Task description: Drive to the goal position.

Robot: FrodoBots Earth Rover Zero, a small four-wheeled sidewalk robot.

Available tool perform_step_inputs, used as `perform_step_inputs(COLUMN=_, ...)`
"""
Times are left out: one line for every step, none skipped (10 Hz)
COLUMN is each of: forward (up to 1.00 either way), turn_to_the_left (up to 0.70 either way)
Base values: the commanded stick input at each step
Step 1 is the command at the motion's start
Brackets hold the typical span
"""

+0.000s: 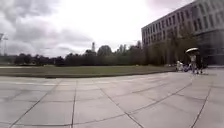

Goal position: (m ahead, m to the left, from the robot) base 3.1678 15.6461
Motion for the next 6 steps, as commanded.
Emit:
perform_step_inputs(forward=0.00, turn_to_the_left=0.70)
perform_step_inputs(forward=0.00, turn_to_the_left=0.70)
perform_step_inputs(forward=0.00, turn_to_the_left=0.70)
perform_step_inputs(forward=0.00, turn_to_the_left=0.70)
perform_step_inputs(forward=0.00, turn_to_the_left=0.70)
perform_step_inputs(forward=0.00, turn_to_the_left=0.70)
